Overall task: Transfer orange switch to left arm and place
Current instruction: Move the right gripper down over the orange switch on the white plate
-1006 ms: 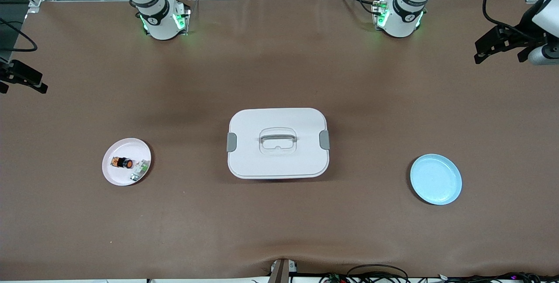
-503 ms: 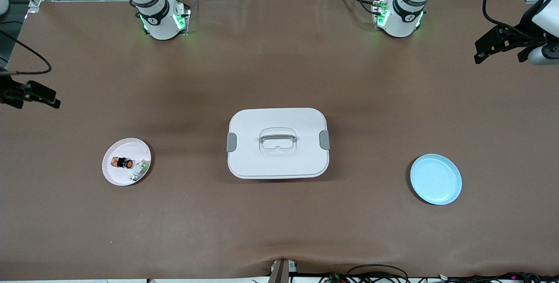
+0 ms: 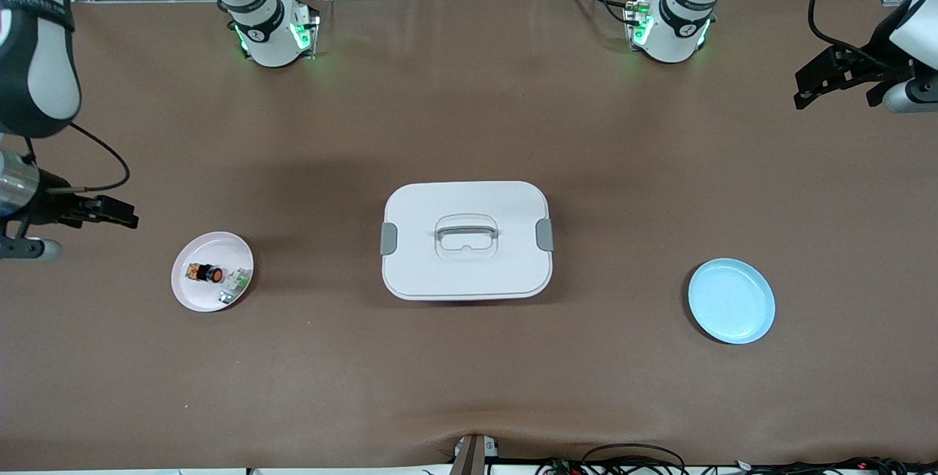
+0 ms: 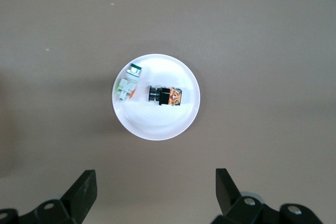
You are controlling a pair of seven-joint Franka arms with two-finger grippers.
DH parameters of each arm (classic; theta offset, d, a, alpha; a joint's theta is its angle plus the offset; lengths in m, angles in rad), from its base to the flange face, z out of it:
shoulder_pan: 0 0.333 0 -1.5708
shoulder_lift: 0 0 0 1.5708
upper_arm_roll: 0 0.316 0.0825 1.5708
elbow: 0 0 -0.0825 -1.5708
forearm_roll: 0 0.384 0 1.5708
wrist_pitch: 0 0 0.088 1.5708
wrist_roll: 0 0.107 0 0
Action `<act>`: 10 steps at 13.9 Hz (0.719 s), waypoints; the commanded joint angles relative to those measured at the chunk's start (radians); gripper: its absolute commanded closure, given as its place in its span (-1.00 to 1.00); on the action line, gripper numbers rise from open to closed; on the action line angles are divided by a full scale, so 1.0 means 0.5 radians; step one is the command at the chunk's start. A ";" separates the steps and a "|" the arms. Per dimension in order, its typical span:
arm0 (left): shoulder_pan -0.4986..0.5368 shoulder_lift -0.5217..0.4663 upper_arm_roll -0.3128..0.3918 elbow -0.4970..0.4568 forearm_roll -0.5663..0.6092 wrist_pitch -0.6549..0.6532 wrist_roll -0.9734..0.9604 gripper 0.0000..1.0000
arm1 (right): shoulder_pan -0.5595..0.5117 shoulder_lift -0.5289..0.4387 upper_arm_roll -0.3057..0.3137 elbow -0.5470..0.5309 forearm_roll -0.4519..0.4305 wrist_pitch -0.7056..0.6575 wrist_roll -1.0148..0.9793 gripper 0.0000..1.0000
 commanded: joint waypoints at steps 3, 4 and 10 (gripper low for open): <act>-0.001 0.014 -0.003 0.037 0.013 -0.037 0.014 -1.00 | -0.042 0.220 0.018 -0.066 -0.024 0.257 0.221 -1.00; -0.001 0.014 -0.003 0.037 0.013 -0.037 0.014 -1.00 | -0.063 0.254 0.021 -0.130 -0.021 0.389 0.218 -1.00; -0.004 0.014 -0.003 0.037 0.013 -0.037 0.011 -1.00 | -0.088 0.435 0.021 -0.238 -0.009 0.739 0.202 -1.00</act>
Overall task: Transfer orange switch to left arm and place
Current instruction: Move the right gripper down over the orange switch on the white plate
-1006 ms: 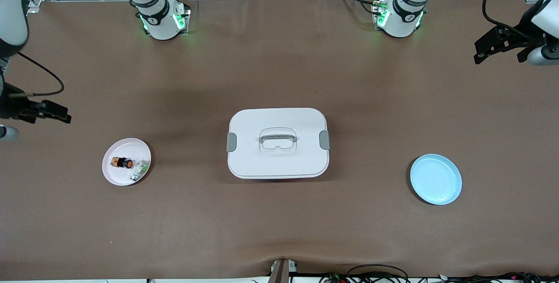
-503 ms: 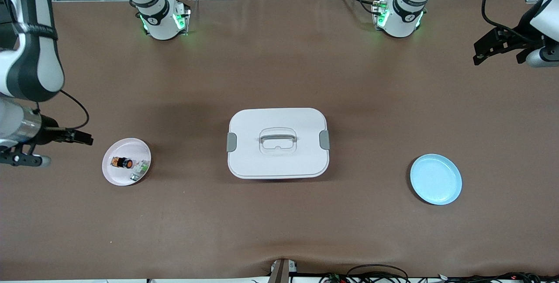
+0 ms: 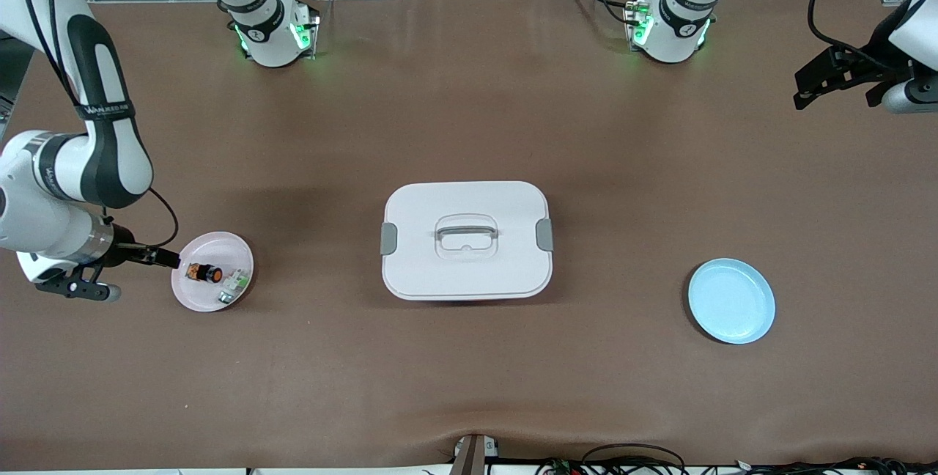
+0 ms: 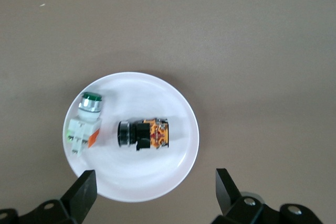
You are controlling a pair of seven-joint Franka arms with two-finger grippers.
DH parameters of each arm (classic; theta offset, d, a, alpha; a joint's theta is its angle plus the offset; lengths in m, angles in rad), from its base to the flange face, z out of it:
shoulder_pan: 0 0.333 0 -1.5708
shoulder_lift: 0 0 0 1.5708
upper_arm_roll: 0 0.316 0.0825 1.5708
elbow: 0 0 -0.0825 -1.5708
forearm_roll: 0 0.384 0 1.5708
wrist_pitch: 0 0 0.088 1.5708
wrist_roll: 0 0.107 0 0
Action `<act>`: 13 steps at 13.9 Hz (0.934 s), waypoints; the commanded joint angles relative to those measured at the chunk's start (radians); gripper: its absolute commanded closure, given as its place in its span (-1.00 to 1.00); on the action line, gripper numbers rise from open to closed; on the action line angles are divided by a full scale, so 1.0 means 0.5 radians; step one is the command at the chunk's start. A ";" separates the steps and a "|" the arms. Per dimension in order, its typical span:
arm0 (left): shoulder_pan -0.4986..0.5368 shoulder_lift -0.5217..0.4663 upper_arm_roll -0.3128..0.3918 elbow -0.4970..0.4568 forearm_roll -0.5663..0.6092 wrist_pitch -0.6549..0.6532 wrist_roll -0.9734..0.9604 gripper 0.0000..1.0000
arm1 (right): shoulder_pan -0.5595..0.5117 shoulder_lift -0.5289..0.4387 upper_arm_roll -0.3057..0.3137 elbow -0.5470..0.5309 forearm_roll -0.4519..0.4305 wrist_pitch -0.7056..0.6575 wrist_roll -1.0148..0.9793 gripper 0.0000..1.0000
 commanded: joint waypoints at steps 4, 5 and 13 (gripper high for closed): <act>-0.003 0.013 -0.003 0.035 0.022 -0.040 0.024 -1.00 | -0.024 0.170 0.027 0.007 0.113 0.046 0.040 -1.00; -0.003 0.013 -0.003 0.035 0.022 -0.040 0.024 -1.00 | -0.027 0.194 0.027 0.010 0.113 0.046 0.040 -1.00; 0.000 0.004 -0.003 0.035 0.019 -0.040 0.042 -1.00 | -0.015 0.363 0.027 0.083 0.261 0.074 0.037 -1.00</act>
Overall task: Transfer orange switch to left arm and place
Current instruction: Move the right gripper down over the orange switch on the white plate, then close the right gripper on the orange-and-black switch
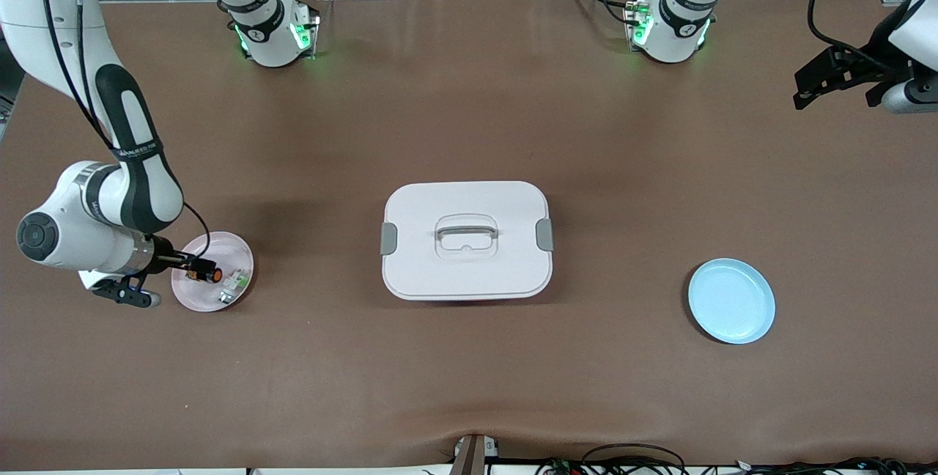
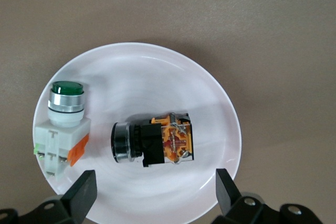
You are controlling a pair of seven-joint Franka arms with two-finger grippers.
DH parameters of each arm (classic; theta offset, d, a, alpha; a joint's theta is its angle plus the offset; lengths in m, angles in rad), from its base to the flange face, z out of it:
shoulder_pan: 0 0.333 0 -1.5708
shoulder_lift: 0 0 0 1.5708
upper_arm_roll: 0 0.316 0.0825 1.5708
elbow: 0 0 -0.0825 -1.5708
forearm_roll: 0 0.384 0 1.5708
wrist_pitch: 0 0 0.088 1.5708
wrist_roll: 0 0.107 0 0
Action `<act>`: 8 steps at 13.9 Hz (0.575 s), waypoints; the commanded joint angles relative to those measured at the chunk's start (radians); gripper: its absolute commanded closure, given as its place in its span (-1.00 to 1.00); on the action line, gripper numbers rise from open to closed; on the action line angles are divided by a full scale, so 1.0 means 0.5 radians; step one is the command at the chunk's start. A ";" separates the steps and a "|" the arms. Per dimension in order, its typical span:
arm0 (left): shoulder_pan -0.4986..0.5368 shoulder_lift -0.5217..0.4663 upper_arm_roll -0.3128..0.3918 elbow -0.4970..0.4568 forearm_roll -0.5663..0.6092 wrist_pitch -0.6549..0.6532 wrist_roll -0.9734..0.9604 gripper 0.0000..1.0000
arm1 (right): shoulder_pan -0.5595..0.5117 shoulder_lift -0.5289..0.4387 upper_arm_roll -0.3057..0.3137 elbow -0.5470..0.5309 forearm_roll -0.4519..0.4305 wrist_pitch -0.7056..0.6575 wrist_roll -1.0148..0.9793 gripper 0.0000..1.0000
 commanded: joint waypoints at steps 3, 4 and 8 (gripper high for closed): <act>0.000 0.007 0.001 0.029 0.016 -0.039 0.042 -1.00 | -0.031 0.130 0.017 0.121 0.032 0.030 0.002 -1.00; 0.003 0.007 0.001 0.029 0.019 -0.039 0.045 -1.00 | -0.034 0.152 0.017 0.136 0.032 0.027 0.002 -1.00; 0.003 0.010 0.001 0.029 0.016 -0.039 0.045 -1.00 | -0.025 0.173 0.017 0.149 0.032 0.033 -0.007 -1.00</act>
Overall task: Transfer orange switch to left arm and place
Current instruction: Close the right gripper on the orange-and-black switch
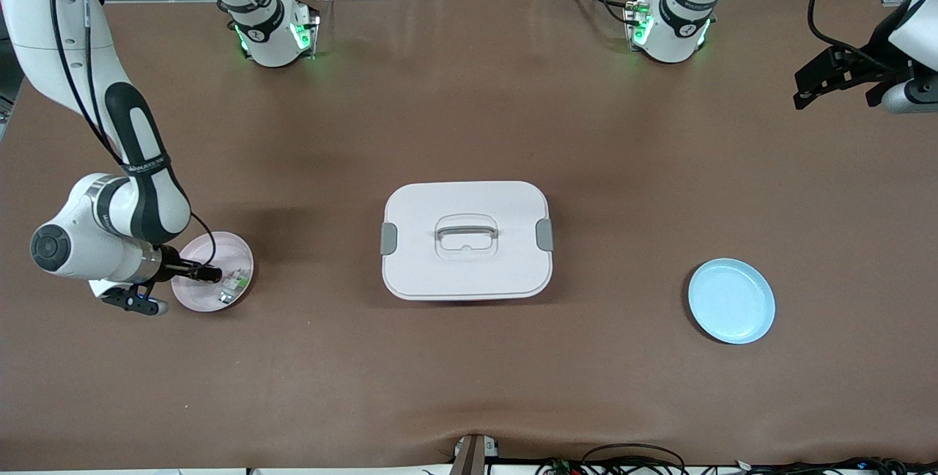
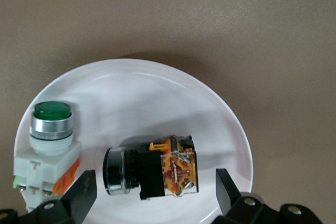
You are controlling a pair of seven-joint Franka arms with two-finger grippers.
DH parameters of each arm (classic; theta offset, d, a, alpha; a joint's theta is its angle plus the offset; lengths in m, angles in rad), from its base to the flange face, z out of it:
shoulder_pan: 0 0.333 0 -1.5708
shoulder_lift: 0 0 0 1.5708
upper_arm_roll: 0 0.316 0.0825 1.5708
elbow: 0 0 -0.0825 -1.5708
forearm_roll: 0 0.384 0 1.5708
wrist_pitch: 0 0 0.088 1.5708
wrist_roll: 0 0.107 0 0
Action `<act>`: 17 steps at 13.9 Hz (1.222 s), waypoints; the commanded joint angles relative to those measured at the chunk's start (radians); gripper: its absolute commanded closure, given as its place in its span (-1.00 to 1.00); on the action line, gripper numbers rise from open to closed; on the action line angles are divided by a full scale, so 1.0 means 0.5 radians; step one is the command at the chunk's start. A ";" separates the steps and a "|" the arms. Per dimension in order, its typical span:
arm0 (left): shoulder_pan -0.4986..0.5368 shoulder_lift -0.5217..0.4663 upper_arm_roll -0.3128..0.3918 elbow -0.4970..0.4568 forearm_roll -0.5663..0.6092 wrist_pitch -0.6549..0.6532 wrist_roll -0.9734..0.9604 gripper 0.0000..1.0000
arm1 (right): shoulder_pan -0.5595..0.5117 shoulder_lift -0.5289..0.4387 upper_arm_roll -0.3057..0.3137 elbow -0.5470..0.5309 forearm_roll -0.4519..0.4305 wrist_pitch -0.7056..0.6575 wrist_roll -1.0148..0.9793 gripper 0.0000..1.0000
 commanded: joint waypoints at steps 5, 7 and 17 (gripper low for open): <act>0.002 0.013 0.001 0.029 0.013 -0.037 0.042 -1.00 | -0.017 0.034 0.020 0.037 0.014 0.013 -0.010 -1.00; -0.001 0.013 0.001 0.026 0.010 -0.037 0.042 -1.00 | -0.017 0.034 0.020 0.019 0.014 0.056 -0.010 -1.00; -0.001 0.025 -0.002 0.035 0.007 -0.031 0.027 -1.00 | -0.024 0.049 0.020 0.016 0.014 0.087 -0.043 -1.00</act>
